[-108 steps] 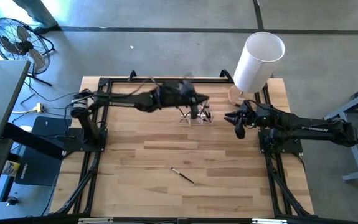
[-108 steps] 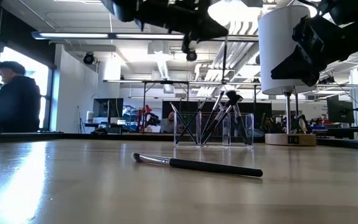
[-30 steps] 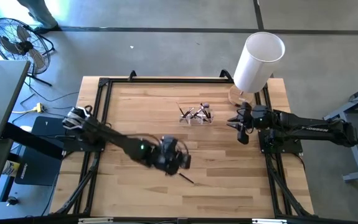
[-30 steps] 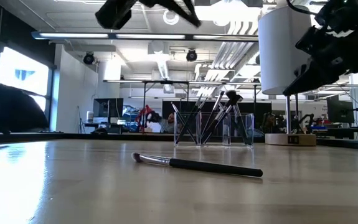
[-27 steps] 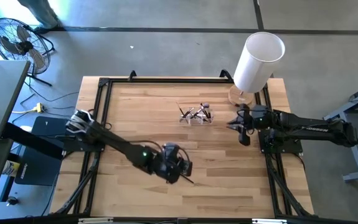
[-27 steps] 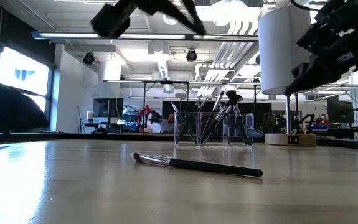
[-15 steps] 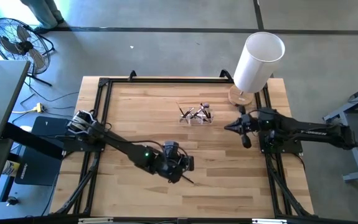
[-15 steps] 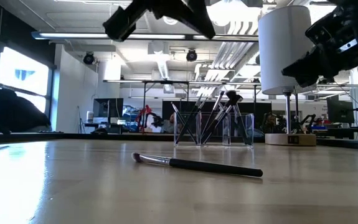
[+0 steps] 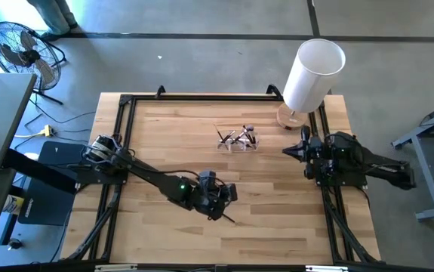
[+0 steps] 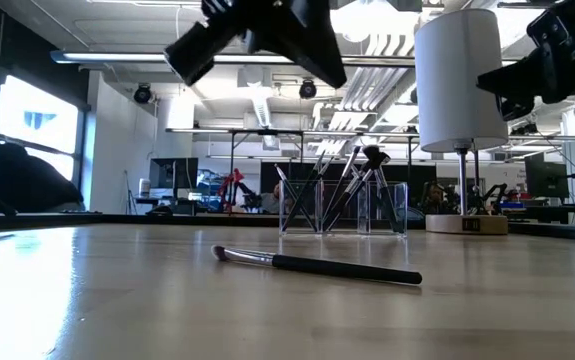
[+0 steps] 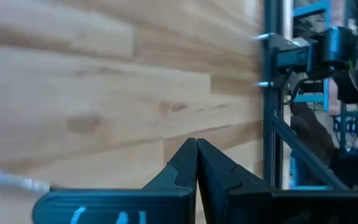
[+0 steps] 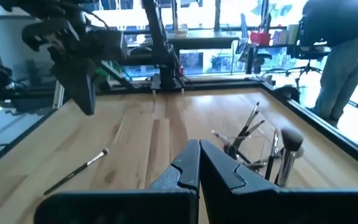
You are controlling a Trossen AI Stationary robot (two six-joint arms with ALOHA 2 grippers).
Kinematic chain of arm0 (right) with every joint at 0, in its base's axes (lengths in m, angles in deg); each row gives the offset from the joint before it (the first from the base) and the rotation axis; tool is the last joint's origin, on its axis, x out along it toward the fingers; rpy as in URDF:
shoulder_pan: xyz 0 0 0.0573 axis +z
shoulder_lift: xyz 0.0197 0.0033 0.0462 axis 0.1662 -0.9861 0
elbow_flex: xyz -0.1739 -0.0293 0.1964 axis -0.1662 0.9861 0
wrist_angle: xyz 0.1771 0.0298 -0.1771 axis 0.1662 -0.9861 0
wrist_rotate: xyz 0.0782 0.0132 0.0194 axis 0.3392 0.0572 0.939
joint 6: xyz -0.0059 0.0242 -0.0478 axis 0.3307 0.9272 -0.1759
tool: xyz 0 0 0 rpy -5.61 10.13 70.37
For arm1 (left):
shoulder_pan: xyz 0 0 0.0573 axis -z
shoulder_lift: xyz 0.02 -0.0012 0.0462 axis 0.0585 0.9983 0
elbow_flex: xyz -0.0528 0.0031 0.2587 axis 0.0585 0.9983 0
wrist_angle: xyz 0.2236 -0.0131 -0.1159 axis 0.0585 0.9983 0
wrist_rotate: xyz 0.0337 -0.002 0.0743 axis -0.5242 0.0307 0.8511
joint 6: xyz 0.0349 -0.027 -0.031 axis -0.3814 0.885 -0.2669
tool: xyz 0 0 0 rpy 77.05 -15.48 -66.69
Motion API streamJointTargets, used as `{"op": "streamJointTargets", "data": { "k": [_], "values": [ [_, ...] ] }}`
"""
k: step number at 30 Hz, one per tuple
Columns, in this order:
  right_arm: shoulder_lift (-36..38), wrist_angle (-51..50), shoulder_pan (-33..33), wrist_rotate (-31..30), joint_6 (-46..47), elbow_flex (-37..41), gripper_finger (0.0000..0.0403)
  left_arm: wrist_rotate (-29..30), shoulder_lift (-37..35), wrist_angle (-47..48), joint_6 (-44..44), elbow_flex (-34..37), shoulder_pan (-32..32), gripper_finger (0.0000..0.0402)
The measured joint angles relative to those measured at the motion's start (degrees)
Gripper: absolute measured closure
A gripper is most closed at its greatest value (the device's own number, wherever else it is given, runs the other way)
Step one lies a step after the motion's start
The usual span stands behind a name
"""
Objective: Put items in baskets/containers
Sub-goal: Put the eyeshadow brush into the middle section of the transparent organizer
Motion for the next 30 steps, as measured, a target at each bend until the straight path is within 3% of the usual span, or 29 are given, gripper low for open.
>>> {"op": "streamJointTargets", "data": {
  "k": [4, 10, 15, 18, 30],
  "values": [
    [0.13, -0.13, 1.12, -2.35, 0.02, 1.32, 0.0402, -4.28, -0.03, 3.99, 7.63, -0.07, 0.06, 0.0401],
    [-1.05, 3.19, 2.77, -2.93, -0.46, 4.31, 0.0403, -5.99, -0.01, 6.16, 13.69, -0.1, 0.07, 0.0401],
    [-1.6, 3.1, 2.82, -7.35, -0.46, 4.33, 0.0402, -9.84, 2.01, 8.67, 17.89, -0.25, -0.75, 0.0401],
    [-1.72, 3.06, 2.82, -10.41, -0.16, 4.33, 0.0402, -12.66, 2.87, 14.72, 21.59, 0.19, -0.76, 0.0401],
    [-2.08, 3.02, 2.77, -11.27, -0.22, 4.33, 0.0394, -24.38, 6.2, 19.59, 23.23, 0.18, -2.19, 0.0401]
  ]
}}
